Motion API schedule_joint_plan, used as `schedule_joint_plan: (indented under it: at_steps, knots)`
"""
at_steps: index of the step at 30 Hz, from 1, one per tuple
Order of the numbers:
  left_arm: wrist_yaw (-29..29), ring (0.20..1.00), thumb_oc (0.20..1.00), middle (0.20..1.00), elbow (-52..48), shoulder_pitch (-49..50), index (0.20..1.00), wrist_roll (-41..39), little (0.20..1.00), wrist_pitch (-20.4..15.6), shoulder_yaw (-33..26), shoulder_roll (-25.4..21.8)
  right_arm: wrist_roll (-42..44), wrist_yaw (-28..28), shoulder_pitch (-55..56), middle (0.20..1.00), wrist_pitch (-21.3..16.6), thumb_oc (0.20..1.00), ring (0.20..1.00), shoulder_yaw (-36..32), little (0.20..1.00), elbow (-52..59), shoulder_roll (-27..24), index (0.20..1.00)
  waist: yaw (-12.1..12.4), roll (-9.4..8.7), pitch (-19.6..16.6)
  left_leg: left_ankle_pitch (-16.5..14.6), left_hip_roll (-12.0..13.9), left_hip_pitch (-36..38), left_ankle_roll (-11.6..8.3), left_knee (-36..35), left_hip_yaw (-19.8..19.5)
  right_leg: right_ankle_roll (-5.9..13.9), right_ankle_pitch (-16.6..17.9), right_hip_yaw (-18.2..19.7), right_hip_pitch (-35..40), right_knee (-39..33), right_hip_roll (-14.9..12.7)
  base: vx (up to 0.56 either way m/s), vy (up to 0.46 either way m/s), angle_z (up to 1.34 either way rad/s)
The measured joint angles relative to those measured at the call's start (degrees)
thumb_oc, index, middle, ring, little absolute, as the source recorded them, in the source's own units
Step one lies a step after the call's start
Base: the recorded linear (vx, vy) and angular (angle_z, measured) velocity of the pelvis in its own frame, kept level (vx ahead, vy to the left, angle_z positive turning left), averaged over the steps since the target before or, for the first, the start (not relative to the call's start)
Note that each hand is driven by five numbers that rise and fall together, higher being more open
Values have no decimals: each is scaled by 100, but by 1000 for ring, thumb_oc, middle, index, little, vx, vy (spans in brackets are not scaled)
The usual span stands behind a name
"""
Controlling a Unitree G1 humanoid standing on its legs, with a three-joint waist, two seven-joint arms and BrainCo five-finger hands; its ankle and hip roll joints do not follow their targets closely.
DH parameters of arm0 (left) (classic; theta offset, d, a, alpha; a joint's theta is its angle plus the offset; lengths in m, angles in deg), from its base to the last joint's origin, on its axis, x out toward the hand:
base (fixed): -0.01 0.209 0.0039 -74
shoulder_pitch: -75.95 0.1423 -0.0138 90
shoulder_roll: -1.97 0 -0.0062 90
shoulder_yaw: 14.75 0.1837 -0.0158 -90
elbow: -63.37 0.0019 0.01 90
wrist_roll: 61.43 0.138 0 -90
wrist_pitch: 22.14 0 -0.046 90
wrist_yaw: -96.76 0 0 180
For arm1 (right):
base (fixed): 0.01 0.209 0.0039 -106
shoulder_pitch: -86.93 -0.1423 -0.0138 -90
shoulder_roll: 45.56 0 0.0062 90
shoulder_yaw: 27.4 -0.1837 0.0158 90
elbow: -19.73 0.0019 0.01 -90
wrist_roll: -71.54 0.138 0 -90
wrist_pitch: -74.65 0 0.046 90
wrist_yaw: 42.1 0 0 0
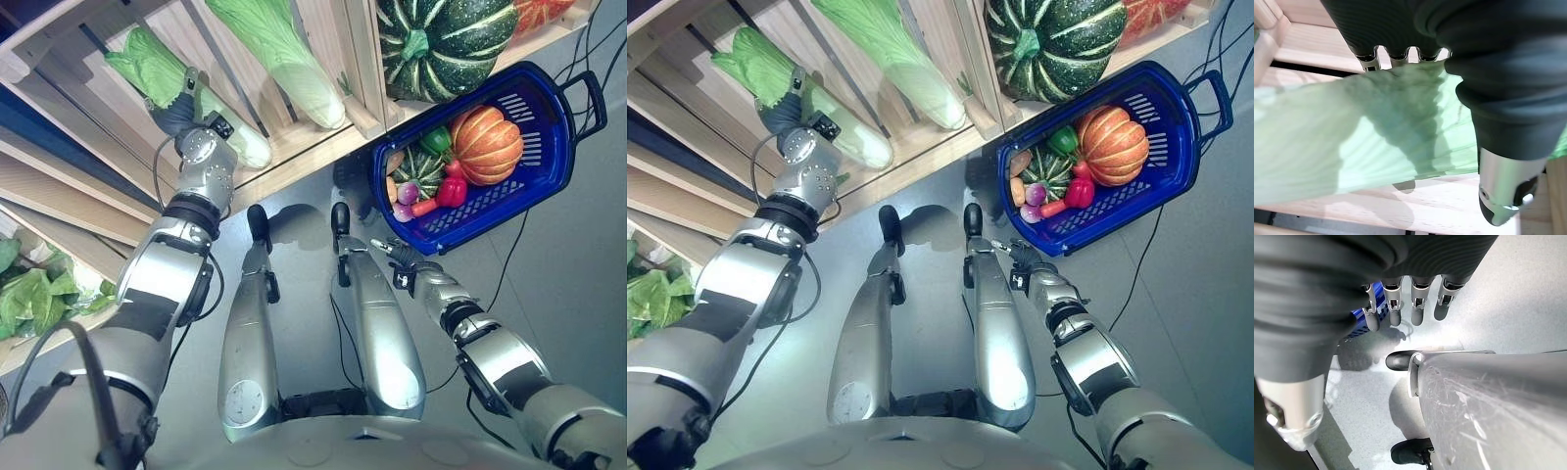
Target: Pick up fruits and vegetables into the basket
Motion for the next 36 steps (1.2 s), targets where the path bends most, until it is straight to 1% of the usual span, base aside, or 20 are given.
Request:
schedule_joint_plan:
  at_steps: [1,2,5,9,25,31,33,36]
  knots:
    - [4,260,260,260,4,-37,260,0,260,12,1,-44,0,4,0,1000,-1,1000,1000,0,1000,-1,-1,1000,-6,0,0,0,0,1,0,1,1,0,0,2,0,1,1,0,0,0]
    - [5,200,200,200,9,-54,200,2,200,33,2,-73,0,7,0,1000,-4,1000,1000,2,1000,-1,-2,1000,-8,0,0,0,1,2,0,1,4,-1,1,2,0,3,0,0,0,0]
    - [32,200,200,200,98,-91,200,5,200,80,23,-178,0,21,0,1000,-29,1000,1000,2,1000,-2,-7,1000,-8,0,0,0,2,5,0,6,7,-3,4,3,0,8,1,0,0,0]
    - [212,200,200,200,219,-128,200,10,200,170,167,-316,0,31,1,1000,-43,1000,1000,1,1000,-3,-7,1000,-13,0,0,0,1,5,0,7,12,-4,4,8,-2,9,0,0,0,0]
    - [746,200,200,200,458,-237,200,16,200,188,177,-331,-1,31,4,1000,-82,1000,1000,5,1000,-2,-7,1000,-47,0,0,1,2,11,0,9,19,-7,9,9,1,17,0,0,0,0]
    - [841,200,200,200,458,-237,200,29,200,187,225,-335,7,23,8,1000,-97,1000,1000,4,1000,-3,-7,1000,-43,0,0,1,2,19,0,8,18,-8,10,7,10,17,0,0,0,0]
    - [927,200,200,200,458,-237,200,83,200,187,230,-338,17,9,14,1000,-166,1000,1000,-1,1000,-3,-7,1000,-39,0,0,1,2,24,0,8,18,-9,10,7,15,18,0,0,0,0]
    - [1056,200,200,200,432,-231,200,397,200,180,291,-337,132,-40,23,1000,-299,1000,1000,-18,1000,5,-9,1000,-25,0,0,1,2,41,0,6,19,-9,10,7,35,16,0,0,0,0]
